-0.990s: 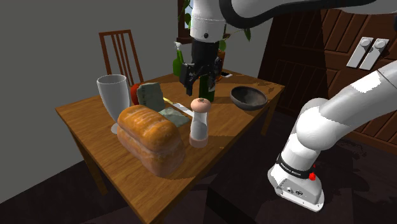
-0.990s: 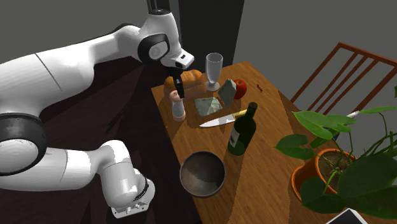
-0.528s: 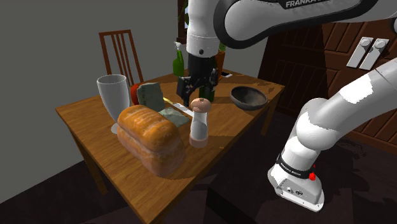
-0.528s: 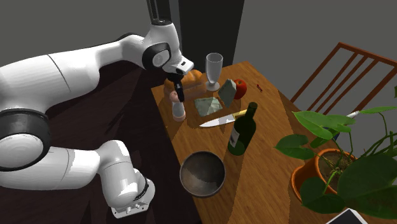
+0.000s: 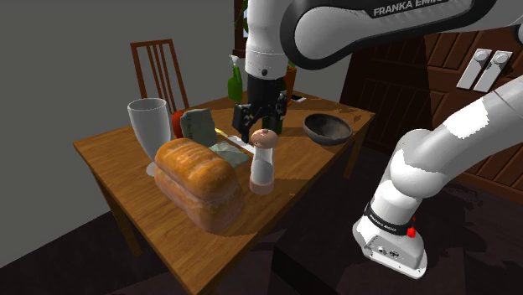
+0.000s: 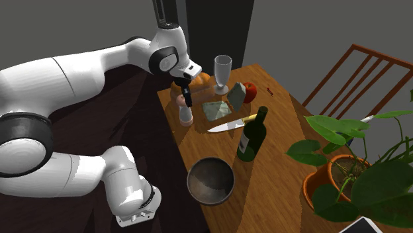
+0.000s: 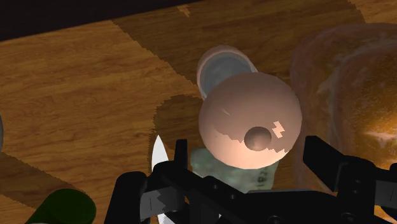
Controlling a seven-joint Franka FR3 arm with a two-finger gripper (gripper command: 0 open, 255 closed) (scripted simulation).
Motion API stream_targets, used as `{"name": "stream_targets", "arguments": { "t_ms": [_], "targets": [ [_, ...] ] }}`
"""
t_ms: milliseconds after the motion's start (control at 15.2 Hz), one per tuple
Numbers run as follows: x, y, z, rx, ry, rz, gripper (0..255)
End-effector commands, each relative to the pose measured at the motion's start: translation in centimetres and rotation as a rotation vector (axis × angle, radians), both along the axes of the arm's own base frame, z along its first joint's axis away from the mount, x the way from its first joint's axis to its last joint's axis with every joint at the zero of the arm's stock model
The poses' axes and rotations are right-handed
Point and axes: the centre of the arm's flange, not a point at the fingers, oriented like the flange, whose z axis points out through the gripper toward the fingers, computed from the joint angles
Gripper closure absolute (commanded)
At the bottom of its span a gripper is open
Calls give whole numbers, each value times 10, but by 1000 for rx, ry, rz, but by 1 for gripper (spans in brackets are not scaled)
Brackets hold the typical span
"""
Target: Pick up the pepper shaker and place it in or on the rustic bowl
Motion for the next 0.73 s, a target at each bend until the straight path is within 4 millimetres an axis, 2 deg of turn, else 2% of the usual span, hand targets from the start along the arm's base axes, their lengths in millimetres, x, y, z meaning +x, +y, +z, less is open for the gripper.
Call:
{"name": "stream_targets", "arguments": {
  "t_ms": [0, 66, 660],
  "targets": [
    [0, 0, 0, 0, 0, 0, 0],
    [0, 0, 0, 0, 0, 0, 255],
    [0, 0, 0, 0, 0, 0, 255]
  ]
}}
